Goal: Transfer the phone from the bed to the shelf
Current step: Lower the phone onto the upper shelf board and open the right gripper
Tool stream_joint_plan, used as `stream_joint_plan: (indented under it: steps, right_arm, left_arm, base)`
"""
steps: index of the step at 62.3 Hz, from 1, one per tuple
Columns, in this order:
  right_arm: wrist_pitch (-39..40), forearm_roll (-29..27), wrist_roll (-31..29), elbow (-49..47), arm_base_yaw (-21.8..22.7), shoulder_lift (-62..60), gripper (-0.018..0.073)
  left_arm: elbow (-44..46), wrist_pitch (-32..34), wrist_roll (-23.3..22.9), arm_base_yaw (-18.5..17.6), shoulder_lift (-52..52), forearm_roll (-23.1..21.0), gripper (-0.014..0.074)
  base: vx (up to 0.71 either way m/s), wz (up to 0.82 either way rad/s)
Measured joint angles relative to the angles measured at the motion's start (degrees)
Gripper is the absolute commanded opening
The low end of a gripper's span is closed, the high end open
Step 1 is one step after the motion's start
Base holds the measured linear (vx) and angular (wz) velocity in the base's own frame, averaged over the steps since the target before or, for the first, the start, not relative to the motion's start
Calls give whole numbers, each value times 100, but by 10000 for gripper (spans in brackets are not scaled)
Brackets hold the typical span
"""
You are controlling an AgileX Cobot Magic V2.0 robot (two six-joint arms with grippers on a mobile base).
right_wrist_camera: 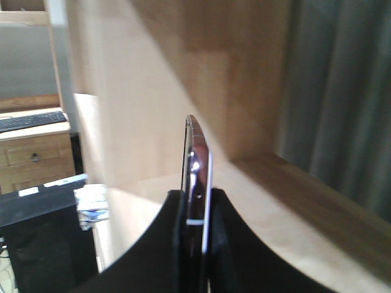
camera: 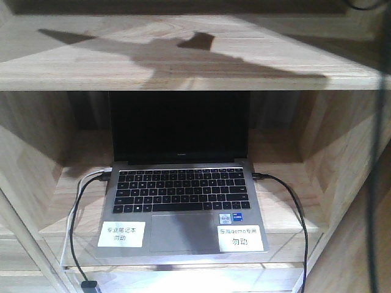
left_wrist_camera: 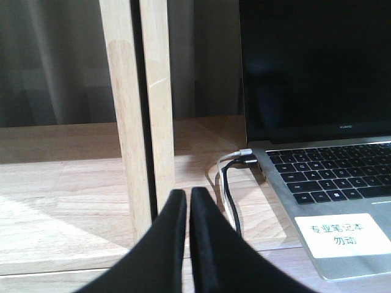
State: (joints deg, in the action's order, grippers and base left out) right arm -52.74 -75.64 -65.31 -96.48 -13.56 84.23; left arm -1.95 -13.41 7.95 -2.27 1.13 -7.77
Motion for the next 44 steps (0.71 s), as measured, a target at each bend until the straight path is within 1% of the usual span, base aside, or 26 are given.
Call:
stream_joint_plan:
  steps: [4,11,20,27,34,44]
  right_arm:
    - [0,0,18,-250,-8,242,-1]
    - [64,0,34,-730,-162,643,-1]
    - [152,0,119,-1331,-551,1156,-1]
    - [303,0,164,-1651,-772,1525,-1]
    - [610,0,190,-1797,-914,1851,-1]
    - [847,105,209,-1824,-994,2204,-1]
  left_arm:
    - [0,0,0,0,0,0,1]
    - [0,0,0,0,0,0,1]
    - [0,0,0,0,0,0,1]
    - [0,0,0,0,0,0,1]
    - [0,0,0,0,0,0,1]
    - [0,0,0,0,0,0,1]
  base:
    - [0,0]
    - [0,0]
    - [0,0]
    - [0,0]
    - [0,0]
    - [0,0]
